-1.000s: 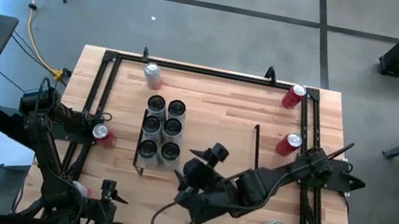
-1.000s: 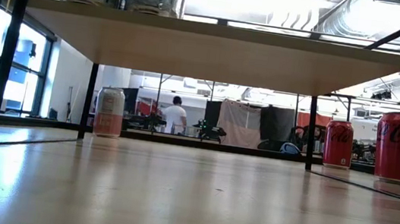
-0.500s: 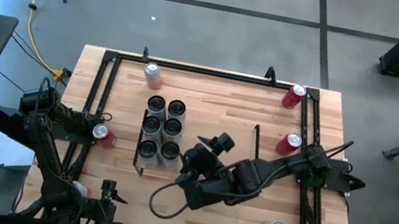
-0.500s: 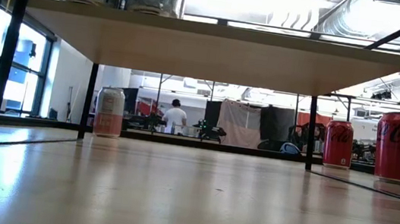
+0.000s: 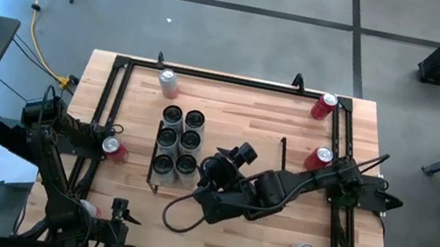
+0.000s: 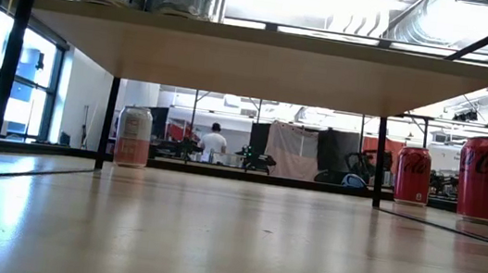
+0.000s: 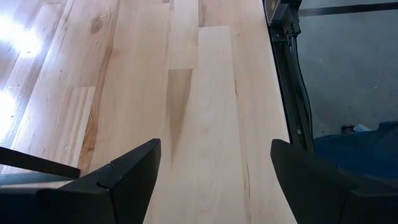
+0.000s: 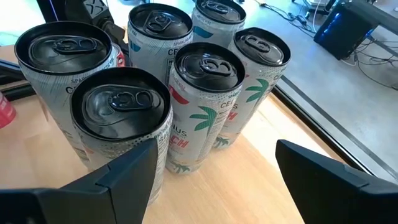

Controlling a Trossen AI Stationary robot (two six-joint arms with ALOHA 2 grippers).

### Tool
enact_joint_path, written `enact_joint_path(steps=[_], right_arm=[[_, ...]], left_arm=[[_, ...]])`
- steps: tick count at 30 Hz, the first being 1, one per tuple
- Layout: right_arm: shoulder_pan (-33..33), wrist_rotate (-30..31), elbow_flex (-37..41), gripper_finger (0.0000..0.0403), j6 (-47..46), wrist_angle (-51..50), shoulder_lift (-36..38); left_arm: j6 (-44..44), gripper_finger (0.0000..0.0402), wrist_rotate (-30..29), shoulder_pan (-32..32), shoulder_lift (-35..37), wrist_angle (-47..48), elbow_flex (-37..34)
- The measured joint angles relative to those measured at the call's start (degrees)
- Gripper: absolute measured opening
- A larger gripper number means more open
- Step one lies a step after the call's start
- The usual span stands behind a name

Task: Place canned beverage on shelf
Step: Put the white pink soda can aligned with the other white pink soda cans on the shelf

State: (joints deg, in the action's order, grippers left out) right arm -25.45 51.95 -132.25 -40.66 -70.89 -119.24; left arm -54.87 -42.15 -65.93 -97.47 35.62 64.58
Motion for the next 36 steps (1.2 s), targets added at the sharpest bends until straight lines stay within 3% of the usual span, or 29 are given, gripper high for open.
enact_joint_path(steps=[5, 12, 23, 32, 36], right_arm=[[-0.11, -0.44, 0.0, 0.0312, 0.13, -0.04, -0.02], [-2.77, -6.01, 0.0, 0.0312, -0.42, -0.16, -0.14], [-7.05, -0.92, 0.02, 0.0312, -5.8, 2.8, -4.08], [-12.51, 7.86, 0.02, 0.0312, 5.67, 6.97, -9.16], [-14.96, 8.56, 0.02, 0.0312, 13.09, 10.48, -11.01]], left_arm=[[0.0, 0.0294, 0.0, 0.0, 0.0, 0.0, 0.0], [0.0, 0.0294, 0.0, 0.0, 0.0, 0.0, 0.0], [0.0, 0.0294, -0.02, 0.0, 0.0, 0.0, 0.0], [0.0, 0.0294, 0.0, 0.0, 0.0, 0.02, 0.0], [0.0, 0.0294, 0.0, 0.0, 0.0, 0.0, 0.0]])
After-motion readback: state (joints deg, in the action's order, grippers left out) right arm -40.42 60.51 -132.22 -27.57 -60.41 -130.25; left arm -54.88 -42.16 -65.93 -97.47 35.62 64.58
